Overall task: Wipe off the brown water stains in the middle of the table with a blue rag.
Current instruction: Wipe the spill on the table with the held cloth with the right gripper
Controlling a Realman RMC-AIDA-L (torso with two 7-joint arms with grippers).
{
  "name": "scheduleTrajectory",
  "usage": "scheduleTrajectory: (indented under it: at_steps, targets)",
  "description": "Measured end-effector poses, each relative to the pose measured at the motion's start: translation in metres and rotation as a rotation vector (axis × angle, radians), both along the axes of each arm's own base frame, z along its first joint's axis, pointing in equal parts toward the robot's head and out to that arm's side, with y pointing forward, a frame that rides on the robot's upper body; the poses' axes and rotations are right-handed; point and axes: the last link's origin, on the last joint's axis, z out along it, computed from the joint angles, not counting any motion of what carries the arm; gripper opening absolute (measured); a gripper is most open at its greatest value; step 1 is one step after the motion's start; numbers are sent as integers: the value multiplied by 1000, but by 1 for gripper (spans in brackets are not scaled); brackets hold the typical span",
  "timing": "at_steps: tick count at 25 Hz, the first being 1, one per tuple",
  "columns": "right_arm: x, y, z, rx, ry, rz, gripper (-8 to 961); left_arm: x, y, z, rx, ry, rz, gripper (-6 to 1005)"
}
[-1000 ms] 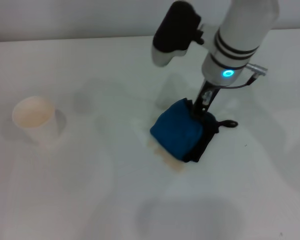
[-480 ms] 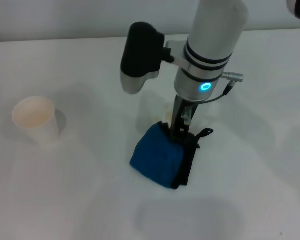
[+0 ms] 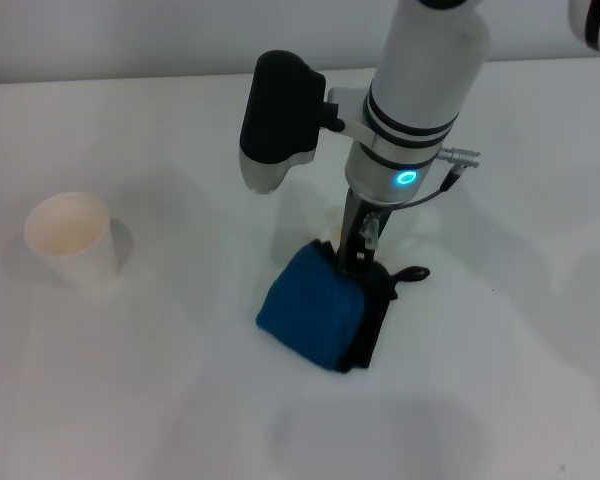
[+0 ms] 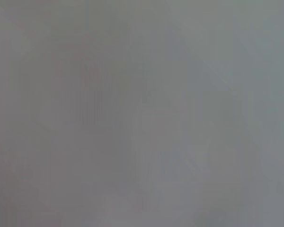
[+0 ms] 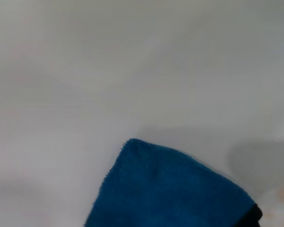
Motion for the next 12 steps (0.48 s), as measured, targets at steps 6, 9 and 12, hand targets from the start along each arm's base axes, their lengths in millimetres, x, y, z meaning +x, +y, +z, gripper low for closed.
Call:
scheduleTrajectory:
  at_steps: [6, 9, 12]
  targets:
    - [12, 15, -1, 95, -27, 23, 96, -2, -3, 0, -2, -1, 5, 874]
    - [18, 21, 1, 145, -58, 43, 96, -2, -4, 0, -1, -1, 5, 874]
    - [23, 27, 2, 190, -93, 77, 96, -2, -4, 0, -1, -1, 5, 874]
